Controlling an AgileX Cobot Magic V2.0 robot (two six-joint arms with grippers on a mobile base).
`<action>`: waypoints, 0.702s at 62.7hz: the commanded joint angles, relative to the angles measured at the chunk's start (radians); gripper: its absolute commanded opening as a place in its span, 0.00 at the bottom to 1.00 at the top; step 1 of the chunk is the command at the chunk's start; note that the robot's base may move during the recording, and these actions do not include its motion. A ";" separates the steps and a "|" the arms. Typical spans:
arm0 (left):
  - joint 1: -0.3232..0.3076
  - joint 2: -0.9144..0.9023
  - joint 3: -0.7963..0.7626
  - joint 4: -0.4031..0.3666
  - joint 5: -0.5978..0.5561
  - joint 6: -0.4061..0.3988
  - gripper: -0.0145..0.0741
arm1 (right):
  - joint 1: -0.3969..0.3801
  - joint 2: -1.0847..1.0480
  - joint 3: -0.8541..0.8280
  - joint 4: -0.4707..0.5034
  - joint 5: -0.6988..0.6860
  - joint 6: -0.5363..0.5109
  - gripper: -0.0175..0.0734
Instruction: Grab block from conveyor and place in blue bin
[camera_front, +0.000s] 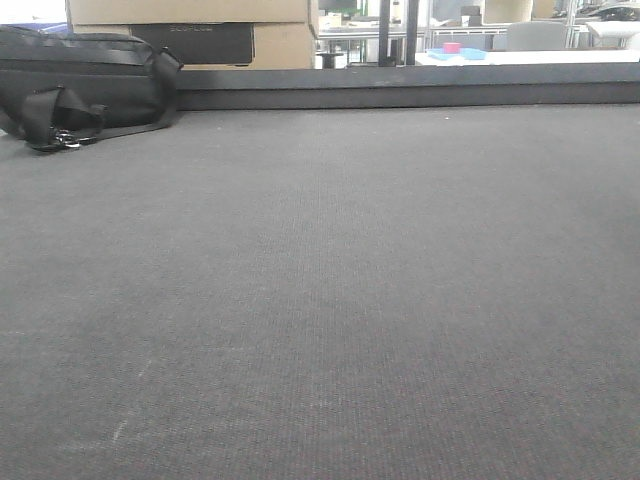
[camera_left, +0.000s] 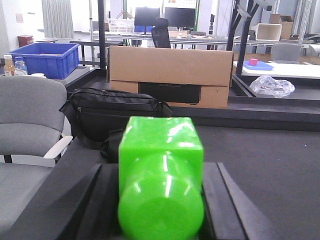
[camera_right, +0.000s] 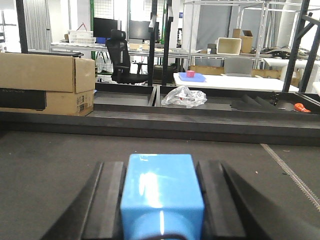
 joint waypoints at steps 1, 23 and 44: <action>-0.003 -0.005 0.002 -0.008 -0.025 -0.005 0.04 | -0.005 -0.003 0.001 -0.007 -0.026 0.001 0.01; -0.003 -0.005 0.002 -0.008 -0.025 -0.005 0.04 | -0.005 -0.003 0.001 -0.007 -0.026 0.001 0.01; -0.003 -0.005 0.002 -0.008 -0.025 -0.005 0.04 | -0.005 -0.003 0.001 -0.007 -0.028 0.001 0.01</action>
